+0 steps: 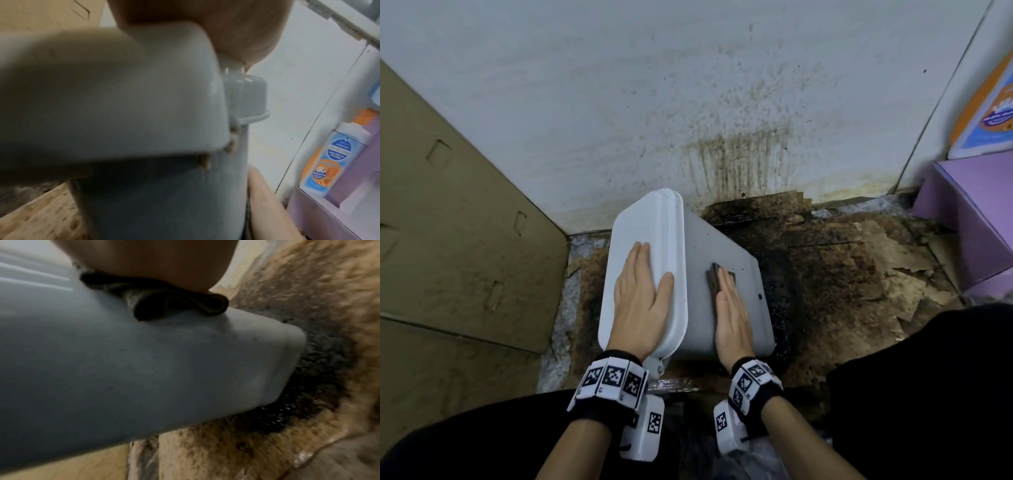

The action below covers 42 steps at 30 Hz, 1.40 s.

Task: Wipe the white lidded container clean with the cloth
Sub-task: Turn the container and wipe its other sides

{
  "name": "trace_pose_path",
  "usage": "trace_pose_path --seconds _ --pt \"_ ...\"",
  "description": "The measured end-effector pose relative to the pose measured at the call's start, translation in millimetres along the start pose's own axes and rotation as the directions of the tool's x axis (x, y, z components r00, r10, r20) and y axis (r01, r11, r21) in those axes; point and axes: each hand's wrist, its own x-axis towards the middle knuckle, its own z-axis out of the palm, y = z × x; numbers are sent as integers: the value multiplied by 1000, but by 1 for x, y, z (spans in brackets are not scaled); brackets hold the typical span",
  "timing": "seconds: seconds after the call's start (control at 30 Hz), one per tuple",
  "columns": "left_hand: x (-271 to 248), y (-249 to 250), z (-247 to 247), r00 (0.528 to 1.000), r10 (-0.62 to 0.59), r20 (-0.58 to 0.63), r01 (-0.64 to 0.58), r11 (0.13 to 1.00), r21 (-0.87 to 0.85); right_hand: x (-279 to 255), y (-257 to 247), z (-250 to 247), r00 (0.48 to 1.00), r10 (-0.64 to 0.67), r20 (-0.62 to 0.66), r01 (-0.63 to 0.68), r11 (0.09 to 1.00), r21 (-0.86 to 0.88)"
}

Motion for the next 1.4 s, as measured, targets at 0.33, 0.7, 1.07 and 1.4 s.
trace_pose_path --seconds 0.33,0.7,1.07,1.4 --pt "-1 -1 -3 1000 12 13 -12 1000 -3 27 45 -14 930 367 -20 -367 930 2" --pt "1 3 3 1000 5 14 -5 1000 23 -8 -76 18 993 92 71 -104 978 181" --pt "-1 -3 0 1000 19 -6 -19 1000 7 -3 -1 -7 974 -202 98 213 969 -124" --pt "-3 -1 -4 1000 15 11 -15 1000 1 13 60 -13 940 337 -45 -336 941 33"
